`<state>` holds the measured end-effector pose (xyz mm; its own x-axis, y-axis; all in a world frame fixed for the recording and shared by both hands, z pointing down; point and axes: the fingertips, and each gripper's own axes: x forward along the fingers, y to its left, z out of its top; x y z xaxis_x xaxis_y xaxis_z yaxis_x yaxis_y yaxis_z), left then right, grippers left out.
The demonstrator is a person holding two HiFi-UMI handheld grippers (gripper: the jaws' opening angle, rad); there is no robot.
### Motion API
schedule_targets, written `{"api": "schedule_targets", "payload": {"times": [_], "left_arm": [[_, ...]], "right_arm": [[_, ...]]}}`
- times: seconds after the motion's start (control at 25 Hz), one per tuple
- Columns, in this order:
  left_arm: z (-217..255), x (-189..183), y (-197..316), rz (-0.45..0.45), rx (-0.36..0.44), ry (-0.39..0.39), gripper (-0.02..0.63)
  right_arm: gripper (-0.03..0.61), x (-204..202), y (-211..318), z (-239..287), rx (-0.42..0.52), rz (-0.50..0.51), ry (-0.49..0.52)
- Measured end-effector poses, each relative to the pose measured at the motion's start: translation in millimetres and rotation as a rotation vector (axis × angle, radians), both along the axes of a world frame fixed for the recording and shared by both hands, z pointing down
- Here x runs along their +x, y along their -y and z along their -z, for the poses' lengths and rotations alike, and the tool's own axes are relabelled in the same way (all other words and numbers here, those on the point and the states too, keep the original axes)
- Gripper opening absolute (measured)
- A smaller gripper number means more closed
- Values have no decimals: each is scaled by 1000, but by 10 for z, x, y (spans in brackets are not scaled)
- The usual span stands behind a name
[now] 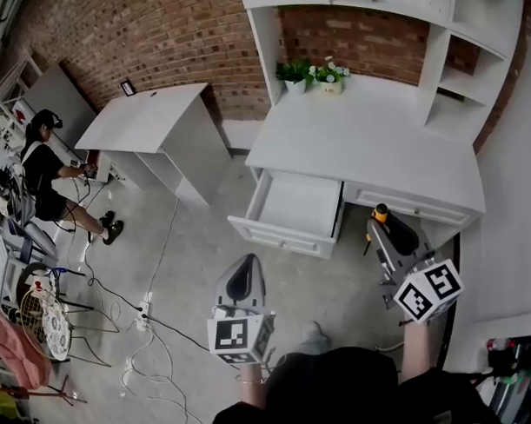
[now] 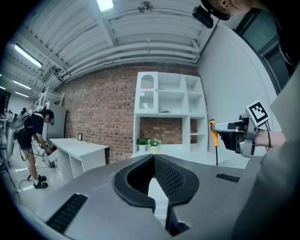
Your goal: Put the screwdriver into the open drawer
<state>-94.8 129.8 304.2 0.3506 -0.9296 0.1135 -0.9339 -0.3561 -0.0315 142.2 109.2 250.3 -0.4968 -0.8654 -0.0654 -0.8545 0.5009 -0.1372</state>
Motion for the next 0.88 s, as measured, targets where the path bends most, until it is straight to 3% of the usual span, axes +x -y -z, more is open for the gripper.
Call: {"api": "schedule_targets", "payload": {"times": [0.44,0.88], "left_arm": [[-171,-217,813,-25,-26,-18,9],[-482,-364,1228,4,-118,-50,9]], "right_arm": [[115,-319,778,-119,-23,3,-18],[115,-466,1310,-389,-108,13,-37]]}}
